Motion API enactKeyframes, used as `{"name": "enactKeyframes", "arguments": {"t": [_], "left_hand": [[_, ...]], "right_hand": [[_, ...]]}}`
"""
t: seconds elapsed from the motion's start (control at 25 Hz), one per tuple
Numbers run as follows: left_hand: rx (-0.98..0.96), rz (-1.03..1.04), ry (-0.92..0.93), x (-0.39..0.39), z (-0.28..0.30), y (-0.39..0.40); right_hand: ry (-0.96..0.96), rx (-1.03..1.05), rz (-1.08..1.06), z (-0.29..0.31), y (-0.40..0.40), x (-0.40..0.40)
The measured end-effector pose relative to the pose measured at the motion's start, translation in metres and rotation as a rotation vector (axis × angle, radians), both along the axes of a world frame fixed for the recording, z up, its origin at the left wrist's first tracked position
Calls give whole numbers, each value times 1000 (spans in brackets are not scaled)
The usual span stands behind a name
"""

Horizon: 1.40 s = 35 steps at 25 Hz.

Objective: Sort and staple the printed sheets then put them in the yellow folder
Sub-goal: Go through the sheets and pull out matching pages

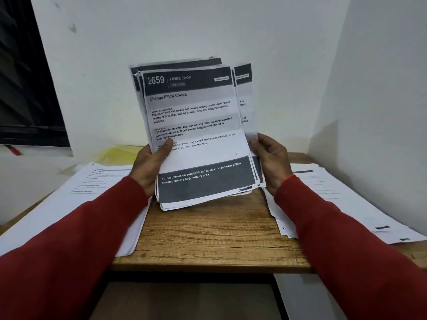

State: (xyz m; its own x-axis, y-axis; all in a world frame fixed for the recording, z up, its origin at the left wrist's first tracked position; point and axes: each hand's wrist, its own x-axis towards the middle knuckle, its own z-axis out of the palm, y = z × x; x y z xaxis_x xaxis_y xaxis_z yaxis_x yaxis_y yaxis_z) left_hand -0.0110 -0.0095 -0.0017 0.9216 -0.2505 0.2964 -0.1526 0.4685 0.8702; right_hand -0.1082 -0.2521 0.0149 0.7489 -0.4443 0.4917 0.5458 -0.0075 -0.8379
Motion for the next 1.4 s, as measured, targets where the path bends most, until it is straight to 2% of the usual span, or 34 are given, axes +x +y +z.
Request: {"name": "enactKeyframes", "arguments": {"t": [0.28,0.4,0.56,0.8,0.88,1.04,1.12,1.24,1.4], "left_hand": [[50,-55,53,-2,-3,-3],[71,14,55,1,-4,-4],[107,22,-3,1,-4,-3],[67,33,-48,-2,-3,-7],[56,34,-65,-3,-2,-6],[40,59,-58,0,-1,-3],[39,70,-57,0,0,-3],[19,66,-54,-2,1,-2],[-18,23,-60,-4,4,2]], "right_hand": [[103,99,158,5,9,-9],[150,65,70,2,6,-7],[122,-1,-109,0,1,-4],[109,1,-185,1,-7,-1],[79,19,-319,4,-18,1],[42,147,-783,13,-72,-4],[56,170,-944,13,-91,-11],[78,164,-1044,11,-101,-14],[107,108,-1027,9,-100,-11]]}}
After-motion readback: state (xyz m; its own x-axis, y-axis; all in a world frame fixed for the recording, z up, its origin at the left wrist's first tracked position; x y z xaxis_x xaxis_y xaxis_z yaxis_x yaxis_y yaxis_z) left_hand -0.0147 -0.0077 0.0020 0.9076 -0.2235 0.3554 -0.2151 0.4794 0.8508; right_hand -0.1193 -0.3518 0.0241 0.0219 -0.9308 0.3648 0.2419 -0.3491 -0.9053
